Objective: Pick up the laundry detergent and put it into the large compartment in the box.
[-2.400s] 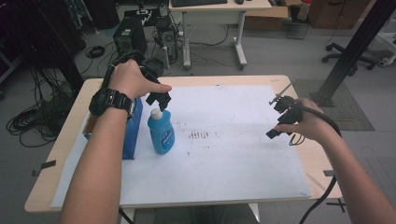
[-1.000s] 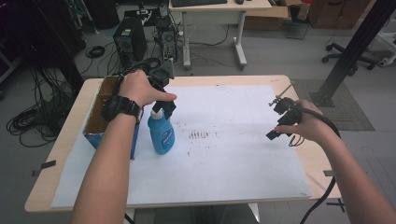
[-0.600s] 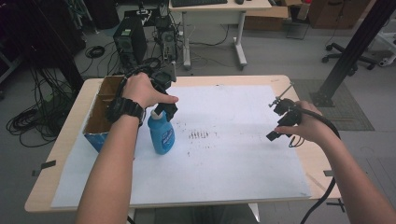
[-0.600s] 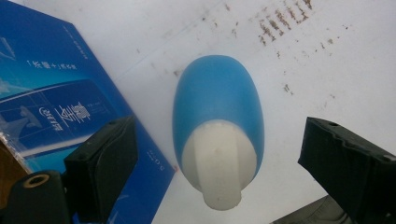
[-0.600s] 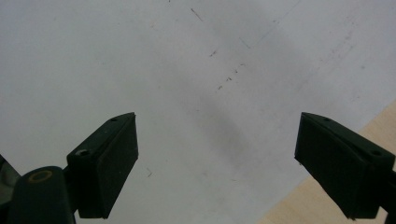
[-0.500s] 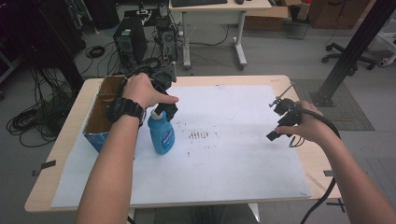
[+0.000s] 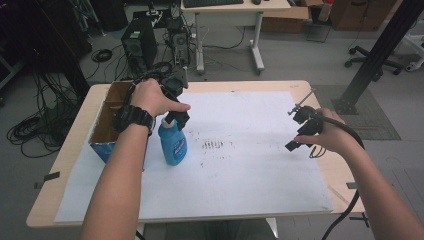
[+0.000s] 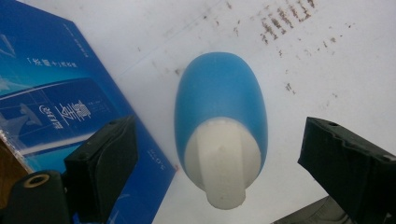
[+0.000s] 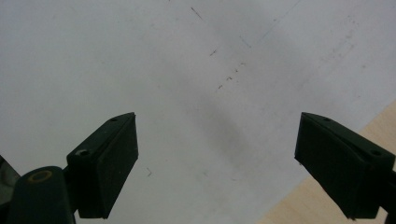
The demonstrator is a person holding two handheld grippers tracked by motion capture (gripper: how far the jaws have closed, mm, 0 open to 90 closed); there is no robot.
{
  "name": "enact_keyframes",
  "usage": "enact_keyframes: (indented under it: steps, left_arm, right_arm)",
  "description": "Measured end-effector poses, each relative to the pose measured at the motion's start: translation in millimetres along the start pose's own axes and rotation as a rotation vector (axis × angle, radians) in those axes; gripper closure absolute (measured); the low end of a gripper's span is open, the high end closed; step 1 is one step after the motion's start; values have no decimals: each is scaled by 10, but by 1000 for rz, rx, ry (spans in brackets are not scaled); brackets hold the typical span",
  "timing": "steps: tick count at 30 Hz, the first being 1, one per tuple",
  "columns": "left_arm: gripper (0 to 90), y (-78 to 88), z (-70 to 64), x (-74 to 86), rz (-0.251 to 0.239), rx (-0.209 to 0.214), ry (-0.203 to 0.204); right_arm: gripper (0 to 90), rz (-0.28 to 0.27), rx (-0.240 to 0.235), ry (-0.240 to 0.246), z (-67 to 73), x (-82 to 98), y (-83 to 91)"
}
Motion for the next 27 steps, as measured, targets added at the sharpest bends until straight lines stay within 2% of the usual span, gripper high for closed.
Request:
enact_keyframes:
  steps: [8,12,14,27]
  left_arm:
    - [120,-120,-45,0,14,12,0]
    - [118,-158,-41,4,24,5,-4]
    - [116,-178,-30,5,29,-5,0]
    - [106,-311,-49,42,52,1,25]
  right_arm:
    - [133,1,-5,0,10,-2,-28]
    - [133,3,-6,-1,8,6,-36]
    - [133,3,-7,-5,8,11,-42]
    - [132,5,-12,-4,0,33,-87]
Point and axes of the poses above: each handheld gripper's, and its own axes: y roughly backward along the jaws, x roughly out of its underside, z roughly to its left, the point moved 10 cm from there along -y, roughly forward along the jaws, and after that the axes turned 11 degrees about y, right-handed, at the moved point
